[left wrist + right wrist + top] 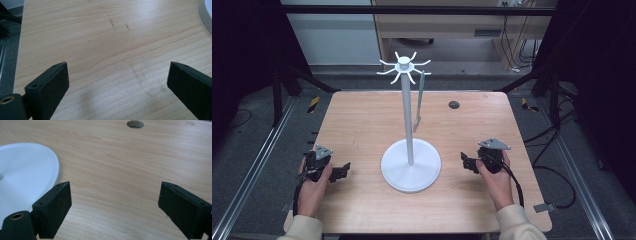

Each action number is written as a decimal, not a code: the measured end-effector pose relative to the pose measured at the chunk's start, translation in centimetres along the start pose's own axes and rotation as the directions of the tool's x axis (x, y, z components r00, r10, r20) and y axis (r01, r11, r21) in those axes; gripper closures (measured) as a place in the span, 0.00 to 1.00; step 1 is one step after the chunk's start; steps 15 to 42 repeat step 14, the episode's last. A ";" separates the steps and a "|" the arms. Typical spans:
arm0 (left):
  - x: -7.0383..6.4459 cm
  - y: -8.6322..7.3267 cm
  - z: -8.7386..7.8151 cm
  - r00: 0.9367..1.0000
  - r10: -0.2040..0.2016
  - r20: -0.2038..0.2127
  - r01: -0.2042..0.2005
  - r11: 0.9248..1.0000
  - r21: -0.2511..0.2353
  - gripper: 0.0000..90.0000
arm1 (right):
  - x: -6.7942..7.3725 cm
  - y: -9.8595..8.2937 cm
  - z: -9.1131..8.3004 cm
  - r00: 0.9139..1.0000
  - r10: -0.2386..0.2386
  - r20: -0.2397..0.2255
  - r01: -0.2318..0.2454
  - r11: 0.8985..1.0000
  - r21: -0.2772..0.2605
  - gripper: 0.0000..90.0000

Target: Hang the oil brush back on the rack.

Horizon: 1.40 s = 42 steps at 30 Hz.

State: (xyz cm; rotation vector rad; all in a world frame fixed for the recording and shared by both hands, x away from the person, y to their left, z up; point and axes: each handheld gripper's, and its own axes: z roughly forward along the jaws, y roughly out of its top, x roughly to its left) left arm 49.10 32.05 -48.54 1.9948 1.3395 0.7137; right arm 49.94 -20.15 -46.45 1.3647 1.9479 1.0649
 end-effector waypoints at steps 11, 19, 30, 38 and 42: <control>-0.1 0.1 0.1 1.000 0.013 -0.008 -0.013 1.000 -0.017 0.04 | -0.7 -1.5 1.2 1.000 0.028 -0.001 -0.028 0.999 0.042 0.16; -0.2 0.1 0.2 1.000 0.013 -0.004 -0.014 1.000 -0.019 0.04 | -1.3 -1.9 1.0 0.998 0.055 0.003 -0.055 0.997 0.045 0.16; -0.2 0.1 0.2 1.000 0.013 -0.004 -0.014 1.000 -0.019 0.04 | -1.3 -1.9 1.0 0.998 0.055 0.003 -0.055 0.997 0.045 0.16; -0.2 0.1 0.2 1.000 0.013 -0.004 -0.014 1.000 -0.019 0.04 | -1.3 -1.9 1.0 0.998 0.055 0.003 -0.055 0.997 0.045 0.16; -0.2 0.1 0.2 1.000 0.013 -0.004 -0.014 1.000 -0.019 0.04 | -1.3 -1.9 1.0 0.998 0.055 0.003 -0.055 0.997 0.045 0.16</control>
